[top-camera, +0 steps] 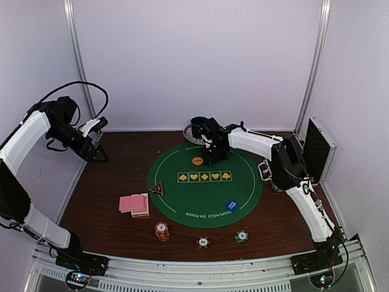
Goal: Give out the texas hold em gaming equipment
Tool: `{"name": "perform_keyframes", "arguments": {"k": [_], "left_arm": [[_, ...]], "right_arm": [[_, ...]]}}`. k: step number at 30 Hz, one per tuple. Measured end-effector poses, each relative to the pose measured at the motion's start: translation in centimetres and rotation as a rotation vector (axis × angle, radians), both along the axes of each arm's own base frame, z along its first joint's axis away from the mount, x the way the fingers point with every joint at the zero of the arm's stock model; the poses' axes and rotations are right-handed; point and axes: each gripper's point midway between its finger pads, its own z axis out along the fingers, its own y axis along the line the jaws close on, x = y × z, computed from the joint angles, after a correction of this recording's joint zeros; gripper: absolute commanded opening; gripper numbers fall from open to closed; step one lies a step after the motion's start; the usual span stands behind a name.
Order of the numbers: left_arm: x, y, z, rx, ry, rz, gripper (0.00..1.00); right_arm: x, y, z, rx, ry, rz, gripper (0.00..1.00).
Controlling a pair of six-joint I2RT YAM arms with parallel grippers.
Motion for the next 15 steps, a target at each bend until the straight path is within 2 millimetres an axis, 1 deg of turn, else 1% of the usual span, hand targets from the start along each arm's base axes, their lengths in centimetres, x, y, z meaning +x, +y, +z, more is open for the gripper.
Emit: {"name": "perform_keyframes", "arguments": {"k": [2,3,10,13,15], "left_arm": [[0.0,0.0,0.0,0.000,0.000,0.000,0.98],[0.0,0.0,0.0,0.000,0.000,0.000,0.98],[0.0,0.0,0.0,0.000,0.000,0.000,0.98],[0.0,0.0,0.0,0.000,0.000,0.000,0.98],[0.0,0.0,0.0,-0.001,0.000,0.000,0.98]], "right_arm": [[0.1,0.1,-0.1,0.007,0.001,0.000,0.74],[0.1,0.1,-0.2,0.010,0.004,-0.004,0.76],[0.2,0.0,-0.2,0.011,0.002,-0.005,0.76],[-0.4,-0.2,0.6,0.015,0.003,-0.001,0.75],[-1.6,-0.4,2.0,0.018,0.002,0.009,0.75]]}}
